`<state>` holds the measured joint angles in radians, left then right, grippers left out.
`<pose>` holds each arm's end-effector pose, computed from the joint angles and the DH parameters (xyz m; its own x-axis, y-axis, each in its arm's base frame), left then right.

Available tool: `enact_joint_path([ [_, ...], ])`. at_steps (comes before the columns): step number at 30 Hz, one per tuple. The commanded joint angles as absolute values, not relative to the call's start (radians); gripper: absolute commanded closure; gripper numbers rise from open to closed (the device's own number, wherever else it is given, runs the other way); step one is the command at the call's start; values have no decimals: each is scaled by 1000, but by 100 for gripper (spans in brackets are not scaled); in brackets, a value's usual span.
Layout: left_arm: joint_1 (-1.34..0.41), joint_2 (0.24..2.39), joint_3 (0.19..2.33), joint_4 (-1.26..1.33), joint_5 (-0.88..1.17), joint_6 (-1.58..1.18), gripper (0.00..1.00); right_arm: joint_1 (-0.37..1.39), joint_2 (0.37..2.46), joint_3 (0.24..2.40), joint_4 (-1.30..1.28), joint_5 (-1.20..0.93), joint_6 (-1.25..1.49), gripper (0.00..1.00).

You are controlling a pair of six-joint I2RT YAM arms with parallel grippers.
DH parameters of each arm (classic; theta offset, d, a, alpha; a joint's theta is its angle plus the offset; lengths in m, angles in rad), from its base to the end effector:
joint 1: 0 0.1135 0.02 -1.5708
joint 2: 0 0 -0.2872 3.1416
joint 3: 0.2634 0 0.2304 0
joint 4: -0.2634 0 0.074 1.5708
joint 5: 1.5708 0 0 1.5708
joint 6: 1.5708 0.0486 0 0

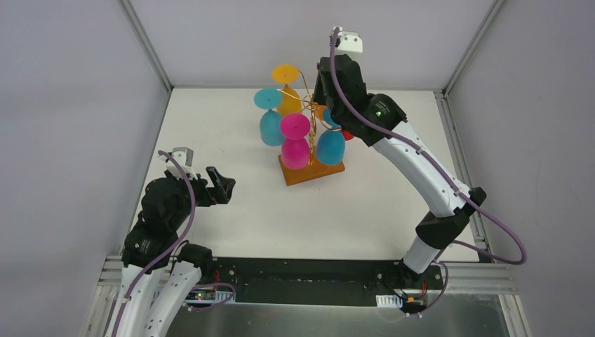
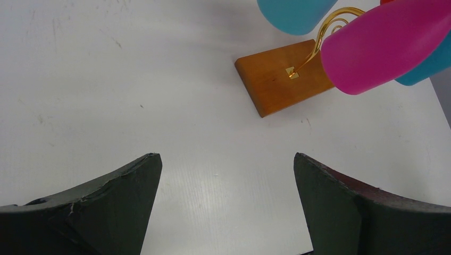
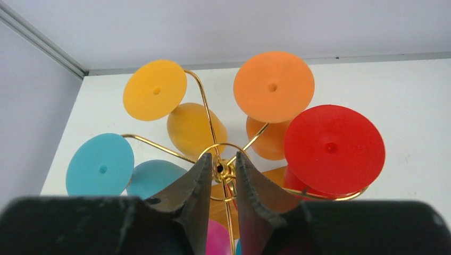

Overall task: Take the wine glass off the wine glass rack
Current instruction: Place the wine rack at the center of the board.

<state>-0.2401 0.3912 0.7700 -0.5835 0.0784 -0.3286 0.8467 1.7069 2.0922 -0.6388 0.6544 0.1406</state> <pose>0.0563 -0.0177 0.3361 -0.2874 -0.2609 -0.9216 0.2312 0.9149 -0.3310 0.2550 0.2437 0.5090 -0.1931 -0.0505 -0.9799 -0.1787 0.9838 -0.0155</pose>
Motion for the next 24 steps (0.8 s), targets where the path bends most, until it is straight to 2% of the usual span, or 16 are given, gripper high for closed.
enact_joint_path([
  [1,-227,390,769,-569,89,-333,0,846,1663,2097,-584,689,137,73],
  [12,-227,391,770,-569,91,-333,0,847,1622,2082,-581,684,139,56],
  [24,-227,394,768,-569,92,-333,1,847,1500,1994,-604,654,155,47],
])
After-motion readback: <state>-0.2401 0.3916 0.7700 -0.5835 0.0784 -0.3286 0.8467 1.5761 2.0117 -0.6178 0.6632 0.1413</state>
